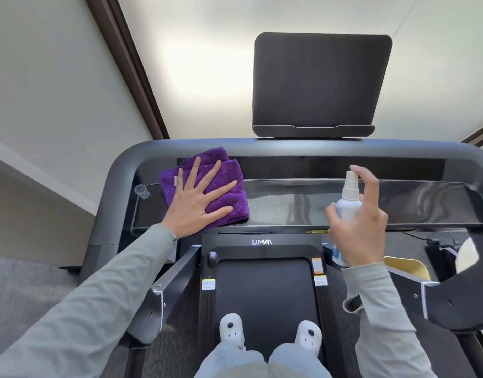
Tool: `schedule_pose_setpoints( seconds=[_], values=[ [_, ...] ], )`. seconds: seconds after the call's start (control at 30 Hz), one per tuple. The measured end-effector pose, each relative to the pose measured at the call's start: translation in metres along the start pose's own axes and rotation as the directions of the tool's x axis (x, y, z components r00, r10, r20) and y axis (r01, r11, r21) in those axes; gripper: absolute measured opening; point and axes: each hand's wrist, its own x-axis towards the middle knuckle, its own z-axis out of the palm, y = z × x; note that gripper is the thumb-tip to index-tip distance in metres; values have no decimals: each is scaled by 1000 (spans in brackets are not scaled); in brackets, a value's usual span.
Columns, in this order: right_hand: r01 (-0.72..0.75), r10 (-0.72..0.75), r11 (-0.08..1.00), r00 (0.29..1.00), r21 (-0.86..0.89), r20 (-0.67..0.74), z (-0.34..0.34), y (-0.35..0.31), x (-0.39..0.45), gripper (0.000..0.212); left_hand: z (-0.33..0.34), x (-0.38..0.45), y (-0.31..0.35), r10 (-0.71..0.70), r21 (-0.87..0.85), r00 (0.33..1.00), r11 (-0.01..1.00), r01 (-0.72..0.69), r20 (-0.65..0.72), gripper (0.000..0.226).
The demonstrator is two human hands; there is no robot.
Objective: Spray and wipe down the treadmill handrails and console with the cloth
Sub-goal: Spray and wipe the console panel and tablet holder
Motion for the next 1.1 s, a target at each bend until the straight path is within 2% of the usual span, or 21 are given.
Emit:
schedule_pose_setpoints(
  seconds=[0.13, 0.47, 1.1],
  values=[
    [-26, 26, 1000, 1000, 10, -17, -8, 10, 5, 67, 5, 14, 20, 2, 37, 1000, 999, -3, 11, 63],
    [-121, 117, 992, 987, -23, -110, -59, 58, 21, 67, 22, 68, 87, 128, 107, 991, 985, -132, 42, 60],
    [-227, 219, 974, 951, -7, -220, -186, 181, 67, 66, 71, 179, 284, 263, 117, 956, 953, -279, 131, 59]
  ],
)
